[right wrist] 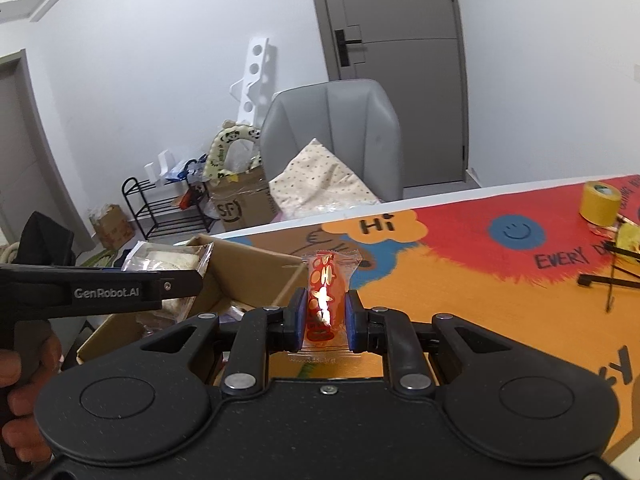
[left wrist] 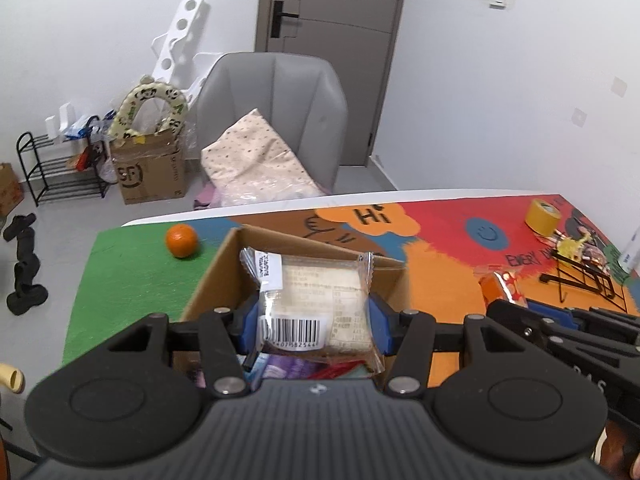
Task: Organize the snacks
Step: 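Carry the bread packet and orange candy packet over the cardboard box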
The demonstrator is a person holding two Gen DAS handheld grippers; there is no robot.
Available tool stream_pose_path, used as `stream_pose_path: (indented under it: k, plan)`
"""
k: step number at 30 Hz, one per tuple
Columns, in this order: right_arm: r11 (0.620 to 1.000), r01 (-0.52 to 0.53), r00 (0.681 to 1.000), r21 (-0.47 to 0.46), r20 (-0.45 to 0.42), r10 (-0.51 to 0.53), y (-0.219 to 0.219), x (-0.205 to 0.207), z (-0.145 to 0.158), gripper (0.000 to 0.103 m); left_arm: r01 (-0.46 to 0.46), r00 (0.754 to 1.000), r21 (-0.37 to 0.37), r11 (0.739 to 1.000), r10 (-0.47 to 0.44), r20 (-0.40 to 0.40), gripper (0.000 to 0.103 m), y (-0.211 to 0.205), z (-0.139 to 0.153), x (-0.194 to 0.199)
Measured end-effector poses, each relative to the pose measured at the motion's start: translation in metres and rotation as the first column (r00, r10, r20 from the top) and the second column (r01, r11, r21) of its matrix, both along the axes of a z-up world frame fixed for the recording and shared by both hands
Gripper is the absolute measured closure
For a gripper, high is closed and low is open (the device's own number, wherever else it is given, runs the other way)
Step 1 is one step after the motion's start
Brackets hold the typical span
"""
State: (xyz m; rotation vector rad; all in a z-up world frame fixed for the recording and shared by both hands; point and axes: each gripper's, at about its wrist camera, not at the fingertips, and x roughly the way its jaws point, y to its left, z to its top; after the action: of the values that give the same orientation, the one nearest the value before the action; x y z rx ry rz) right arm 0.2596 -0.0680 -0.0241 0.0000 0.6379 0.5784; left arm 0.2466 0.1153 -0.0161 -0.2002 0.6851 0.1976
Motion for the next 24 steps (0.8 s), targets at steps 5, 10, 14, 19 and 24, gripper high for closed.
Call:
stream_pose_path:
  k: [5, 10, 14, 19, 24]
  plan:
    - [1.000, -0.022, 1.000, -0.009, -0.001, 0.022, 0.013, -0.003, -0.001, 0.085, -0.029, 1.000, -0.027, 0.999, 0.029, 0.004, 0.049, 0.015, -0.006, 0.004]
    - [0.999, -0.040, 0.999, -0.012, -0.001, 0.040, 0.021, -0.006, -0.002, 0.085, -0.060, 0.998, -0.013, 0.998, 0.061, 0.018, 0.044, 0.024, -0.010, 0.005]
    - [0.999, -0.053, 0.999, 0.001, -0.014, 0.053, 0.026, -0.005, -0.002, 0.085, -0.077, 0.997, -0.038, 0.996, 0.077, 0.019, 0.041, 0.034, -0.008, -0.003]
    - [0.997, -0.076, 0.997, 0.021, -0.032, 0.077, 0.040, -0.005, -0.002, 0.085, -0.090, 0.996, -0.052, 0.995, 0.091, 0.017, 0.035, 0.045, -0.003, -0.016]
    - [0.994, -0.104, 0.994, 0.039, -0.039, 0.106, 0.052, -0.003, 0.000, 0.085, -0.086, 0.996, -0.039, 0.995, 0.087, 0.016, 0.032, 0.047, 0.001, -0.030]
